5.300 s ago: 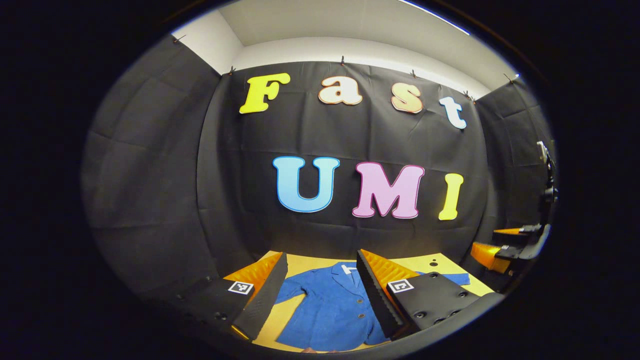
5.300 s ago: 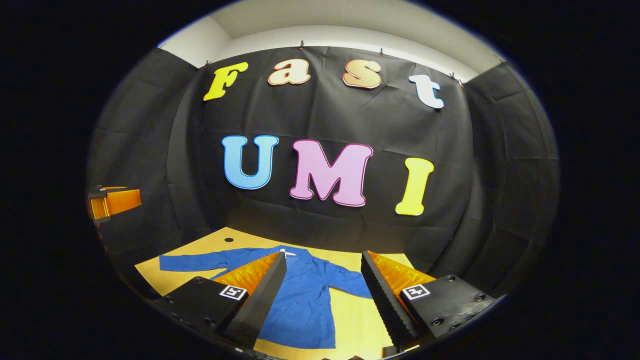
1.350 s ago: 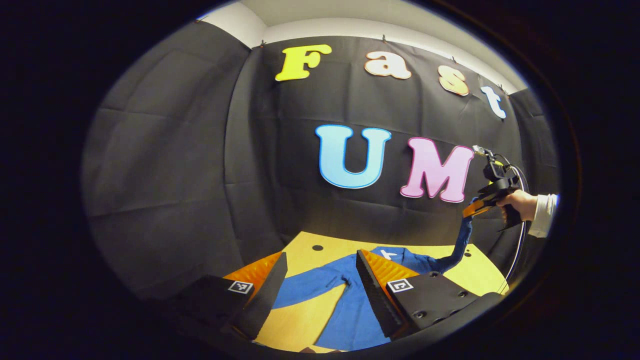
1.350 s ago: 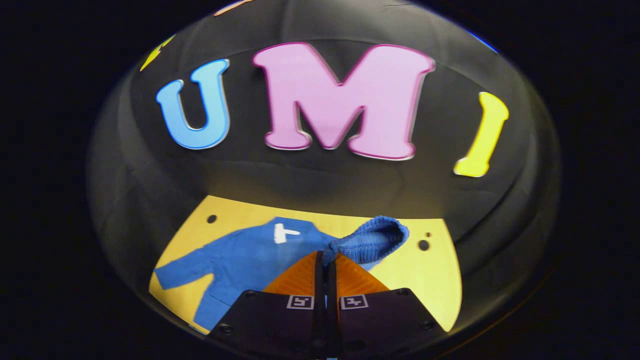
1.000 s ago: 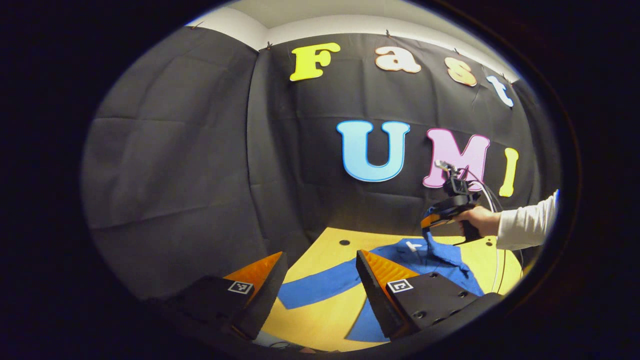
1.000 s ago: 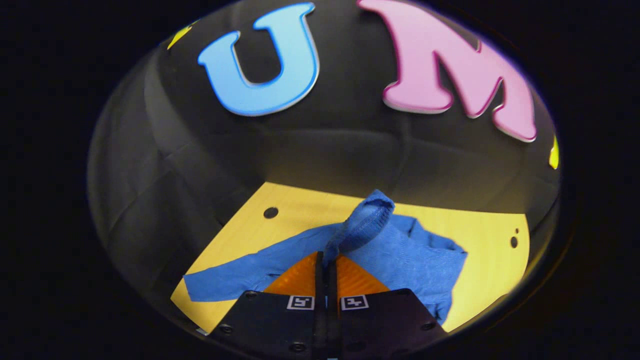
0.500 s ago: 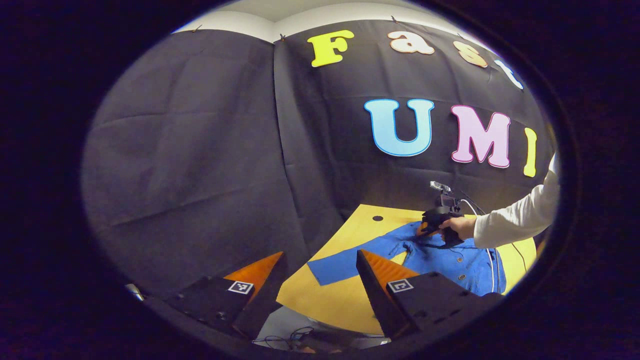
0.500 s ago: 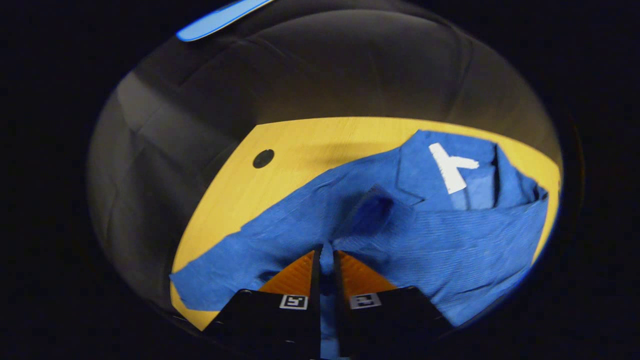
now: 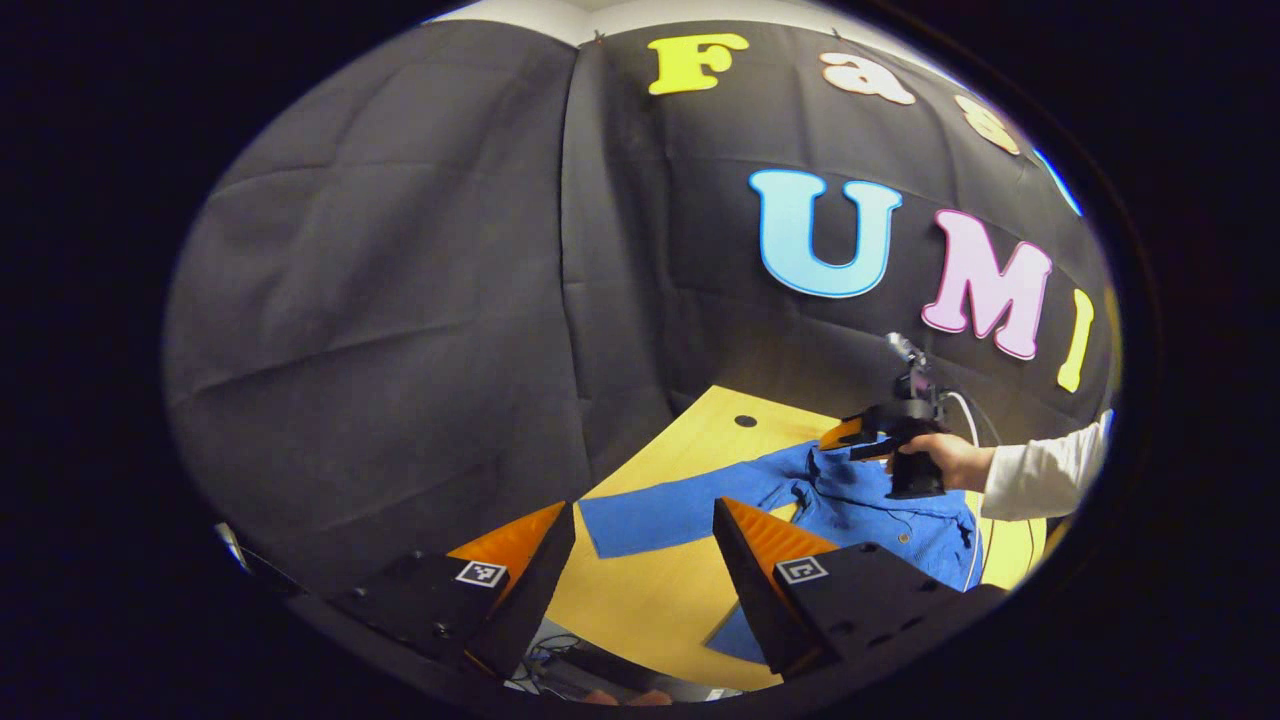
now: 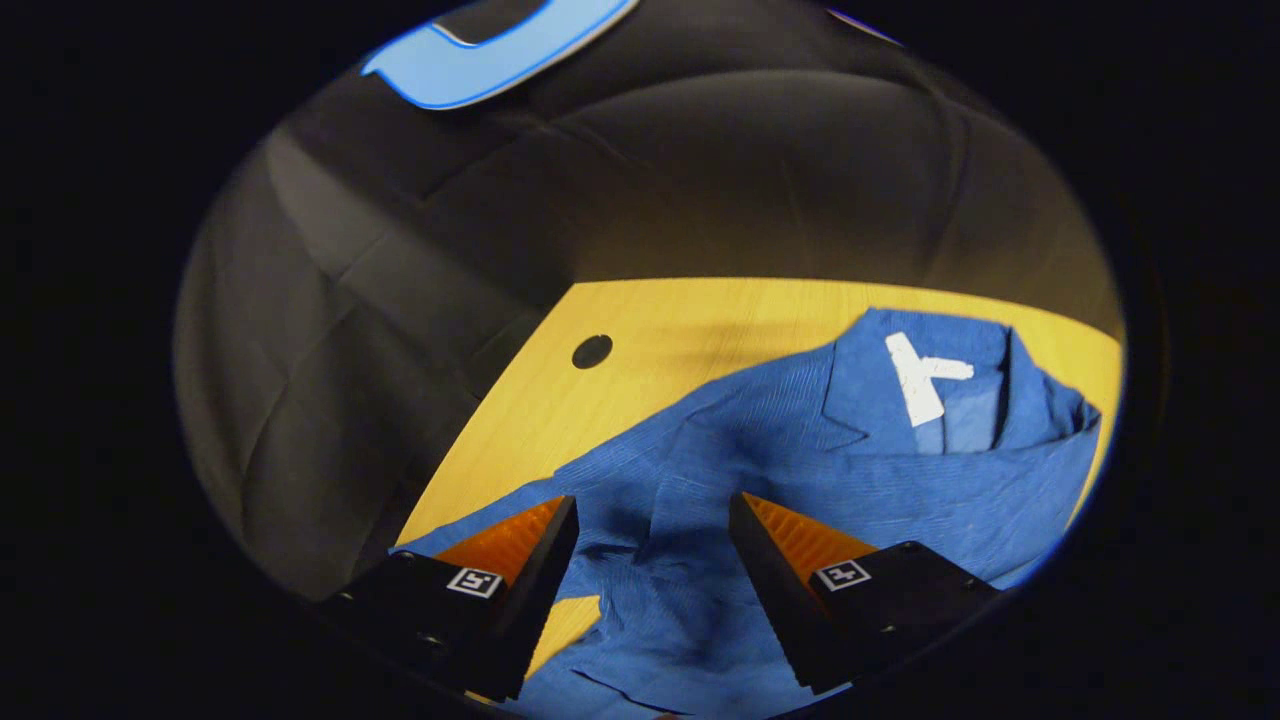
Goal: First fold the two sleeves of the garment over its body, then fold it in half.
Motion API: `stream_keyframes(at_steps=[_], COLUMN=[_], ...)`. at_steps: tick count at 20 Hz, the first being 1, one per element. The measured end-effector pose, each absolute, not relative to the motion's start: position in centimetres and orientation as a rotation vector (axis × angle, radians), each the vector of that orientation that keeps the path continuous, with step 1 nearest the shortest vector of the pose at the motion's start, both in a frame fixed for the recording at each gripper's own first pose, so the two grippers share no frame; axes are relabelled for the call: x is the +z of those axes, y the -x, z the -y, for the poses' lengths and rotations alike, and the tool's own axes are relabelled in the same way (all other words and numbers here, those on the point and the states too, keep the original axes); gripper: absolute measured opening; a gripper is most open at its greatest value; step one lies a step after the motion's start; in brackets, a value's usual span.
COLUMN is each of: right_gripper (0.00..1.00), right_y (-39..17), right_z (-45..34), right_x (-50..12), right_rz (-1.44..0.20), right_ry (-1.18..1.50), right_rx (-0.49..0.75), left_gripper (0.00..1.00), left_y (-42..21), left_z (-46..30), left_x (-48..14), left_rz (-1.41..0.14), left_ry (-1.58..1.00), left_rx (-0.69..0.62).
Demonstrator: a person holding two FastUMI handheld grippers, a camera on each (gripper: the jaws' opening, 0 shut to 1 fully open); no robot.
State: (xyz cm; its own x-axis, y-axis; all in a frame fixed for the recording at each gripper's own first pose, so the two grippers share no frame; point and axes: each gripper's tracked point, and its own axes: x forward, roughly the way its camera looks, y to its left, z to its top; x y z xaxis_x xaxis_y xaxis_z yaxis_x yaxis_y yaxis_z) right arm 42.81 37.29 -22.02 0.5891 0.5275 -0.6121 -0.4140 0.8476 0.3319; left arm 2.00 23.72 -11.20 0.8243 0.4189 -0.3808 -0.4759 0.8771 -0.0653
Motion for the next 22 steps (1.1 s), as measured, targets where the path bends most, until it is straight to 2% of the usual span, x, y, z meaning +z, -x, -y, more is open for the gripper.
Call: stream_keyframes(at_steps=[4,10,17,22], right_gripper=[0.98,0.98,0.98,0.98], right_y=[-39.2,-33.5,-27.6,-24.7], right_z=[-34.0,-23.3,-11.2,-5.2], right_x=[-13.8,-5.1,-5.1,-7.0], right_rz=[-0.654,-0.496,-0.511,-0.557], right_ry=[-0.125,-0.079,-0.090,-0.169], right_rx=[0.643,0.638,0.504,0.392], left_gripper=[0.80,0.82,0.83,0.83], left_y=[-3.8,-9.3,-14.2,-15.6], left_z=[-26.7,-30.6,-33.6,-35.7], left_x=[-14.1,-20.8,-27.4,-29.9], left_rz=[-0.452,-0.766,-1.064,-1.149], left_ry=[0.269,0.440,0.454,0.466], left_rx=[0.476,0.465,0.484,0.522])
